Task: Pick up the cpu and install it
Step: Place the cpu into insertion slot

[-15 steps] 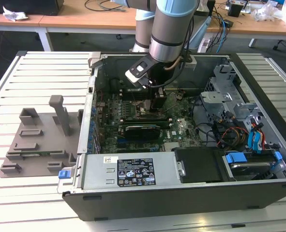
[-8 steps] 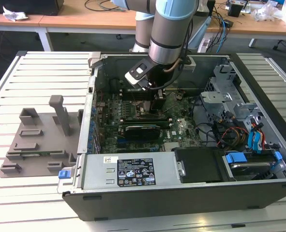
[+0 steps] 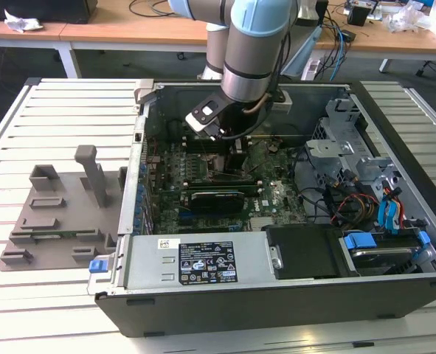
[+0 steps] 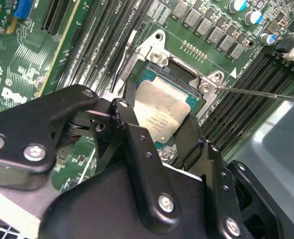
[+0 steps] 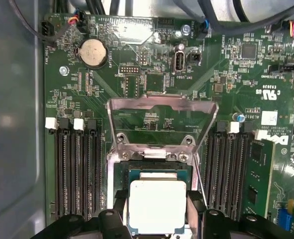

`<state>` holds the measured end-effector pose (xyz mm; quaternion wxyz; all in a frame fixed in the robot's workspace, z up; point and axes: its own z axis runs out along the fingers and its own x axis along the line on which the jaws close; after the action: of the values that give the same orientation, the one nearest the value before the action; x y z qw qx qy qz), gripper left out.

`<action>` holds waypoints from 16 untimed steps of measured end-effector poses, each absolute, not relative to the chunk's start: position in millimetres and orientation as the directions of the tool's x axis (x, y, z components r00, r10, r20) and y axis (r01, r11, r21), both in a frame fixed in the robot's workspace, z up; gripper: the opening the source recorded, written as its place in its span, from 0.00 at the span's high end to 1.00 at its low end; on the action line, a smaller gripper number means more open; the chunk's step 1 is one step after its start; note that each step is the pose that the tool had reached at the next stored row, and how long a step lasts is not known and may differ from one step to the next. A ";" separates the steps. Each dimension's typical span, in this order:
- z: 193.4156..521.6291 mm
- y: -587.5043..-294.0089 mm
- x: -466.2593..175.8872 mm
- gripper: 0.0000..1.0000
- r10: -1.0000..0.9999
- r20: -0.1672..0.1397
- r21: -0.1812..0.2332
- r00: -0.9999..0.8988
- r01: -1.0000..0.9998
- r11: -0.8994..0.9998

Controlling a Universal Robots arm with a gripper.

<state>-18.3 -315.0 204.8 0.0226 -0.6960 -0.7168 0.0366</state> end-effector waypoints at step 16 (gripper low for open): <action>196.5 -312.5 -18.3 0.45 0.999 -0.019 -0.084 -0.030 0.996 0.029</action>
<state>-18.3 -312.5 196.5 0.0226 -0.6960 -0.7168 0.0366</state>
